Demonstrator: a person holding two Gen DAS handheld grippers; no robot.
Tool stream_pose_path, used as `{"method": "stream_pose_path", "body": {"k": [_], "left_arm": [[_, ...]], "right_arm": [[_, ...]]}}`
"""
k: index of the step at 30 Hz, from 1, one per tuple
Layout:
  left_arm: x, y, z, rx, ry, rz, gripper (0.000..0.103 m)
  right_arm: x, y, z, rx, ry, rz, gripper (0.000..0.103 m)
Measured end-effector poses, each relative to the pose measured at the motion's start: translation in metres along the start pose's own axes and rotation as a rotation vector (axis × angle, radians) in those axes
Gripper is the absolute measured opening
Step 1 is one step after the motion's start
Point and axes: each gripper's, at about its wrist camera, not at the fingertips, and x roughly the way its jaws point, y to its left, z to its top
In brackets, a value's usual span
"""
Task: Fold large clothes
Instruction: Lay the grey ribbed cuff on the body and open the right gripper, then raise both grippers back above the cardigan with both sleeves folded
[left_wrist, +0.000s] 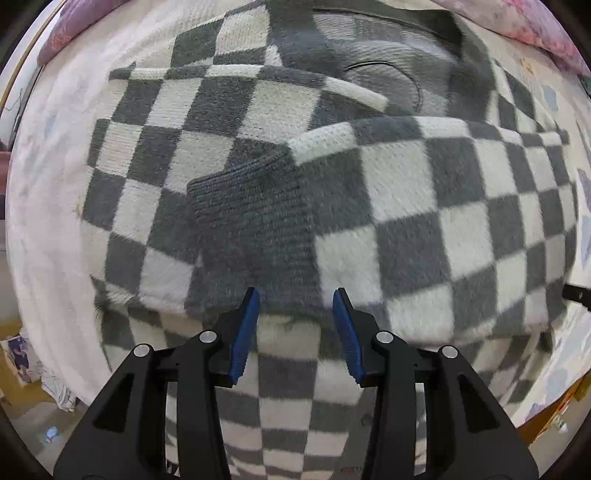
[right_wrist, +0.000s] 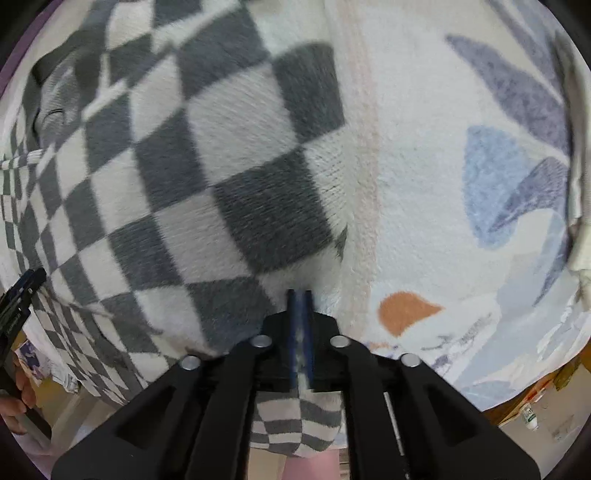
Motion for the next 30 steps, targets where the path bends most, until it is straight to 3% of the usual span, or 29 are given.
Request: {"method": "stream_pose_path", "body": {"k": [1, 2, 3, 5, 6, 7, 10, 11, 13, 15, 19, 25, 30], "left_arm": [[-0.006, -0.007, -0.005, 0.003, 0.002, -0.013, 0.052], [-0.013, -0.007, -0.009, 0.005, -0.001, -0.018, 0.056], [-0.022, -0.008, -0.015, 0.008, -0.01, -0.01, 0.06], [-0.042, -0.005, -0.025, 0.004, -0.016, -0.007, 0.064], [-0.054, -0.003, -0.031, -0.009, -0.016, -0.016, 0.074], [-0.065, -0.002, -0.038, -0.024, -0.021, -0.026, 0.077], [-0.102, 0.006, -0.059, -0.048, -0.046, -0.038, 0.077], [-0.111, -0.009, -0.071, -0.055, -0.053, -0.041, 0.078], [-0.139, -0.011, -0.085, -0.078, -0.067, -0.049, 0.08], [-0.164, -0.008, -0.108, -0.107, -0.086, -0.049, 0.08], [-0.197, -0.013, -0.149, -0.138, -0.131, -0.054, 0.08], [-0.212, -0.023, -0.202, -0.233, -0.142, -0.058, 0.08], [-0.218, -0.03, -0.228, -0.268, -0.16, -0.051, 0.08]], "right_arm": [[-0.008, 0.003, -0.005, 0.004, -0.013, 0.019, 0.07], [-0.02, 0.005, -0.013, 0.015, -0.051, 0.037, 0.083], [-0.036, 0.008, -0.023, 0.017, -0.11, 0.042, 0.086], [-0.057, 0.015, -0.04, -0.024, -0.169, 0.044, 0.086], [-0.065, 0.017, -0.046, -0.041, -0.176, 0.055, 0.086], [-0.073, 0.027, -0.047, -0.051, -0.177, 0.07, 0.086], [-0.104, 0.049, -0.079, -0.065, -0.209, 0.123, 0.086], [-0.121, 0.035, -0.077, -0.059, -0.217, 0.137, 0.087], [-0.138, 0.049, -0.096, -0.083, -0.226, 0.145, 0.087], [-0.164, 0.038, -0.128, -0.106, -0.252, 0.162, 0.087], [-0.193, 0.03, -0.16, -0.117, -0.259, 0.22, 0.087], [-0.219, 0.024, -0.196, -0.147, -0.323, 0.244, 0.087], [-0.227, 0.016, -0.22, -0.168, -0.361, 0.231, 0.087]]}}
